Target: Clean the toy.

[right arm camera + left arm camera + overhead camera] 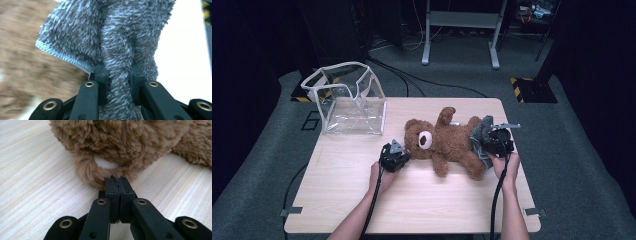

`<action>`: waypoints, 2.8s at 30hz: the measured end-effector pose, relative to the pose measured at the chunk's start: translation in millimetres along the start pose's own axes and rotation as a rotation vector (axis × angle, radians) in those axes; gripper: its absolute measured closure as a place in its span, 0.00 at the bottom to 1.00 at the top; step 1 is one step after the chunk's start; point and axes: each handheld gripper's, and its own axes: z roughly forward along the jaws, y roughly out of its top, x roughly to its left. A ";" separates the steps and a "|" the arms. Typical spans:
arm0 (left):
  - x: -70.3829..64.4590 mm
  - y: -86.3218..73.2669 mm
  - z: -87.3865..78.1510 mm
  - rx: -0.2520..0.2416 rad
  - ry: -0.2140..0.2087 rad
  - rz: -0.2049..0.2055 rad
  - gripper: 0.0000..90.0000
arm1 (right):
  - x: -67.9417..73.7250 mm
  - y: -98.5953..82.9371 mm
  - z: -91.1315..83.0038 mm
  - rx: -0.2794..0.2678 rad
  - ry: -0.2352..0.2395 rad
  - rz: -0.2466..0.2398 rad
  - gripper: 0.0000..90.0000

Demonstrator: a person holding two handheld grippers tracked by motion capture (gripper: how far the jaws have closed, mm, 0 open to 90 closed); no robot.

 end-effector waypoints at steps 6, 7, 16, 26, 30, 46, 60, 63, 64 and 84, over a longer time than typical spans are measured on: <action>0.0 0.0 0.0 0.000 0.000 0.000 0.98 | 19.8 13.0 21.9 0.088 -0.007 -0.091 0.83; 0.0 0.0 0.0 0.001 0.000 0.001 0.98 | 19.5 14.1 25.7 0.096 -0.013 -0.084 0.83; -0.4 -0.3 0.5 -0.006 0.004 0.001 0.99 | -10.9 24.5 41.0 0.144 -0.150 0.019 0.83; 0.0 0.0 0.0 0.001 -0.002 0.001 0.99 | -16.1 15.2 10.8 0.069 -0.190 0.053 0.83; -0.4 -0.3 0.6 -0.007 0.004 0.000 0.99 | 5.0 13.3 3.8 0.079 -0.059 -0.022 0.83; 0.2 0.0 -0.1 0.001 -0.002 0.002 0.99 | -13.2 26.3 41.6 0.159 -0.197 0.031 0.83; 0.2 -0.1 0.2 -0.001 0.001 -0.002 0.99 | 1.4 8.0 -23.7 0.016 -0.128 0.007 0.83; 0.0 -0.2 0.3 -0.004 0.001 -0.001 0.99 | 17.4 5.6 -35.7 0.025 -0.061 -0.023 0.83; 0.0 -0.2 0.3 -0.004 0.001 0.000 0.99 | 24.2 4.4 -36.7 0.034 -0.050 -0.041 0.83; 0.2 0.0 0.0 0.001 -0.002 0.001 0.99 | 35.6 -42.8 -17.8 0.168 -0.136 -0.111 0.82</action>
